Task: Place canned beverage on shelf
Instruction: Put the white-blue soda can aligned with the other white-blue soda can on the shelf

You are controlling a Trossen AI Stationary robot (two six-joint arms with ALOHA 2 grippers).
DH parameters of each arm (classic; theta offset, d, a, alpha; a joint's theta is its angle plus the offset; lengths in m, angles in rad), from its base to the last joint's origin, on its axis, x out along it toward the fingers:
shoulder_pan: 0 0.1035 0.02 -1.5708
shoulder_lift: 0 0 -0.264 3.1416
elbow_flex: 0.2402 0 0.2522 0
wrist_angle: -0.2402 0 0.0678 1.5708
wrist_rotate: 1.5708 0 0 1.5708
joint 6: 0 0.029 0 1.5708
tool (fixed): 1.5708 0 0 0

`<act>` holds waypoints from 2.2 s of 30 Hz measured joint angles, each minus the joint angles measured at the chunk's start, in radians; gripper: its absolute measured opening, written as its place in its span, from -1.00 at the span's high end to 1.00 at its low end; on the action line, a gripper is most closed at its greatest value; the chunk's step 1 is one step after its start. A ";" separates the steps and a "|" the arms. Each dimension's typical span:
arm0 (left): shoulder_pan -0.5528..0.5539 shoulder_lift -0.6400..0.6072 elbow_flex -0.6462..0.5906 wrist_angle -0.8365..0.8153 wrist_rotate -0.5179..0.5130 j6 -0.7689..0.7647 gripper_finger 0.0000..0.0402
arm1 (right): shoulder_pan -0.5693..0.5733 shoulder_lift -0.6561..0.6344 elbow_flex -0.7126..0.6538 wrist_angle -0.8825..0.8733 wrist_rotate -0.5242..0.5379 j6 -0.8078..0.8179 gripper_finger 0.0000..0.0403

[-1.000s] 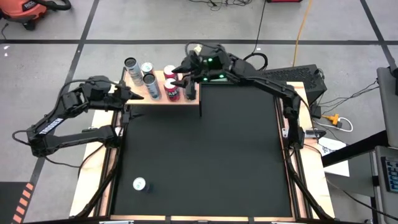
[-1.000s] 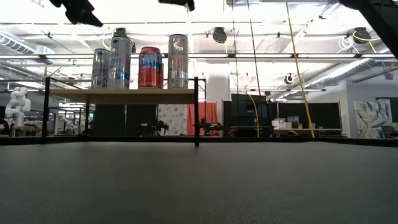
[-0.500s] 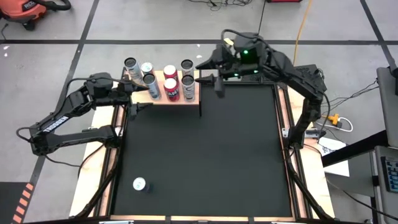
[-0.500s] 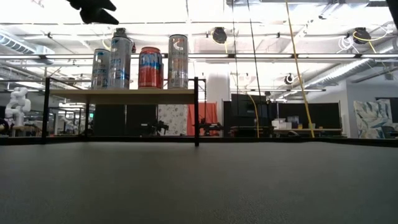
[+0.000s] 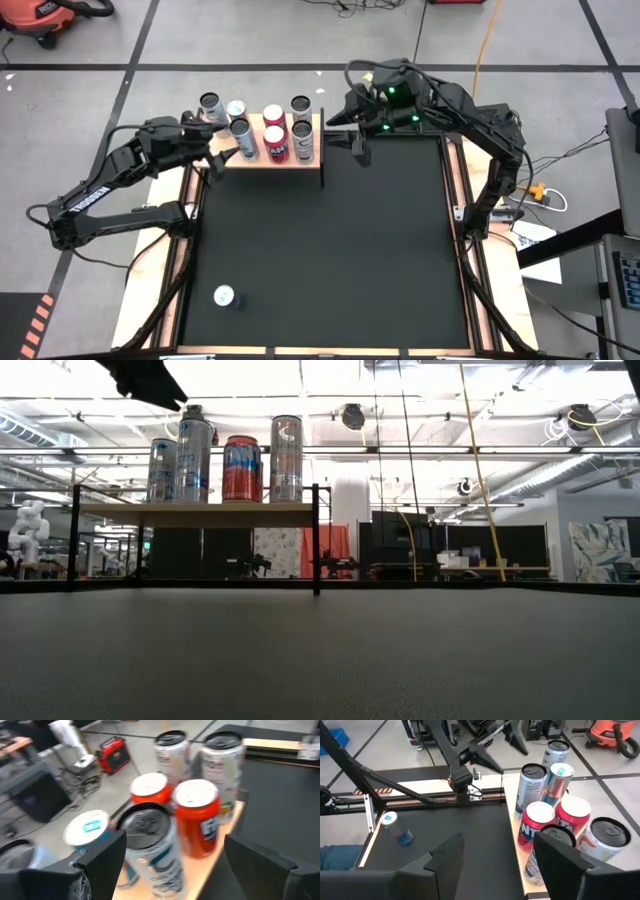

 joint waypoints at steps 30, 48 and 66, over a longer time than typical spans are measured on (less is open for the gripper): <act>0.000 0.146 0.001 0.044 -0.186 -0.054 -0.67 | 0.043 0.006 0.000 -0.029 -0.001 -0.009 -0.09; 0.000 0.175 0.001 0.068 -0.182 -0.055 -0.67 | 0.043 0.006 0.000 -0.029 -0.001 -0.009 -0.09; 0.000 0.175 0.001 0.065 -0.210 -0.054 -0.50 | 0.043 0.006 0.000 -0.030 -0.001 -0.009 -0.09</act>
